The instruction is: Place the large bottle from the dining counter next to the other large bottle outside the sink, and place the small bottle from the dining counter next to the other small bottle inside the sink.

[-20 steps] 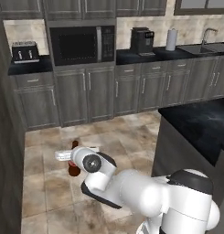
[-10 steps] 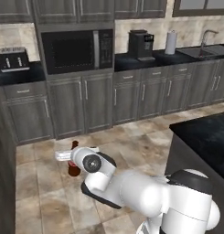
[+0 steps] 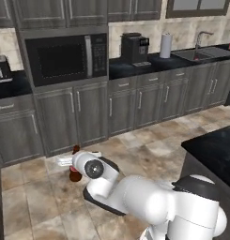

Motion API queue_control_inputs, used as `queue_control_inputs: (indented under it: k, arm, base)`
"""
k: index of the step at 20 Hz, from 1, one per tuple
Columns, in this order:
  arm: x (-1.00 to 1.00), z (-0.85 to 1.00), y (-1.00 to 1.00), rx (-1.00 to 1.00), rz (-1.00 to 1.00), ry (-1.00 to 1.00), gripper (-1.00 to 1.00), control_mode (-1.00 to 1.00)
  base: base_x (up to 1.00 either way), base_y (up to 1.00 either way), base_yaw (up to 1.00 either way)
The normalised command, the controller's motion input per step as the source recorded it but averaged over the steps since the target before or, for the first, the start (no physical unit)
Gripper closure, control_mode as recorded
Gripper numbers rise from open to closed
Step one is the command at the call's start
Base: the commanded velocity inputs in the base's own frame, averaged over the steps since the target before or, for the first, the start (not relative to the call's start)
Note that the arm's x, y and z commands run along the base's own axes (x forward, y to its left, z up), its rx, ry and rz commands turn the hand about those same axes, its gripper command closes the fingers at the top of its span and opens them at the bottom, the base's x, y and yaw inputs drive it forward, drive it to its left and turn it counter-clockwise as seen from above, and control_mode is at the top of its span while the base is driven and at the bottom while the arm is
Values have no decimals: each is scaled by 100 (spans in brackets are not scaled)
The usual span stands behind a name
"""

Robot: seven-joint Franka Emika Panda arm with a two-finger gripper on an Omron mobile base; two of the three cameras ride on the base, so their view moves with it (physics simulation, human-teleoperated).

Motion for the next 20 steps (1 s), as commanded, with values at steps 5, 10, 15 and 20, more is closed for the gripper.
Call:
queue_control_inputs:
  k: [5,10,15,20]
  arm:
    - [0,0,0,0,0,0,100,100]
    - [0,0,0,0,0,0,100,100]
    - [0,0,0,0,0,0,100,100]
    - [0,0,0,0,0,0,100,100]
  base:
    - [46,22,-29]
    - [59,17,-25]
    - [67,31,-20]
    - [56,35,-22]
